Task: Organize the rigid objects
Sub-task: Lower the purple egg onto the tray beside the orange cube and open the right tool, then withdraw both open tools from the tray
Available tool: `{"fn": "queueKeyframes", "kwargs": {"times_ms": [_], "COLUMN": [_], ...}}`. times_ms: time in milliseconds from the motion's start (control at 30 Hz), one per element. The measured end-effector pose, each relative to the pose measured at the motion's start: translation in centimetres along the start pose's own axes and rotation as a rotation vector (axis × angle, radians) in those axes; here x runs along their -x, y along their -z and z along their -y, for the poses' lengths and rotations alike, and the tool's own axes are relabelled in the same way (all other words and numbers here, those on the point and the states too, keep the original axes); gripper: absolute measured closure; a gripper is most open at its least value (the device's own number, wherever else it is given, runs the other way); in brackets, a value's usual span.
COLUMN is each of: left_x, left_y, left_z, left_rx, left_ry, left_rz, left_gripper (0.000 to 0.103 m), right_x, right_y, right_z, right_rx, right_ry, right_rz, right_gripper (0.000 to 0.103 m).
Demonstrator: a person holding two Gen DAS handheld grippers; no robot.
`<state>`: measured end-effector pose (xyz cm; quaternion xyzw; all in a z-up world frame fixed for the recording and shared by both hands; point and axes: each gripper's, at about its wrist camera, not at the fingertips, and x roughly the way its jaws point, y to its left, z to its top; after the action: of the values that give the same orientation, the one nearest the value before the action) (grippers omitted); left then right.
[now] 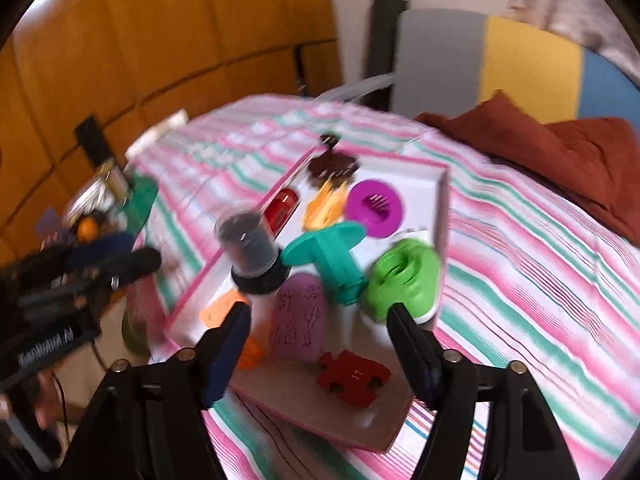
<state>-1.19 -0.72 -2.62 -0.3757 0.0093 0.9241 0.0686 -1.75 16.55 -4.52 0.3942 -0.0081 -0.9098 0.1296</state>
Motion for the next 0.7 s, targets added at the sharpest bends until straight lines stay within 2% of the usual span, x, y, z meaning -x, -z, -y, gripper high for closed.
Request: {"fn": "queueKeyframes", "kwargs": {"times_ms": [200,400,700], "left_x": [0.9,1.3,2.3], "left_y": [-0.2,0.2,1.1], "left_z": [0.8,0.9,0.7], "left_rx": [-0.019,-0.013,0.012], "left_ry": [-0.065,-0.145,-0.105], "left_rz": [0.024,0.025,0.055], "left_gripper": [0.059,0.057,0.057], "right_x": [2.1,2.6,3.6], "right_y": [0.1,0.3,1.0], "right_z": [-0.3,-0.5,-1.6], "right_rx": [-0.106,-0.155,-0.164], "right_ry": [0.165,0.243,0.287], "right_rz": [0.096,0.123,0.143], "right_gripper": [0.016,0.016,0.016]}}
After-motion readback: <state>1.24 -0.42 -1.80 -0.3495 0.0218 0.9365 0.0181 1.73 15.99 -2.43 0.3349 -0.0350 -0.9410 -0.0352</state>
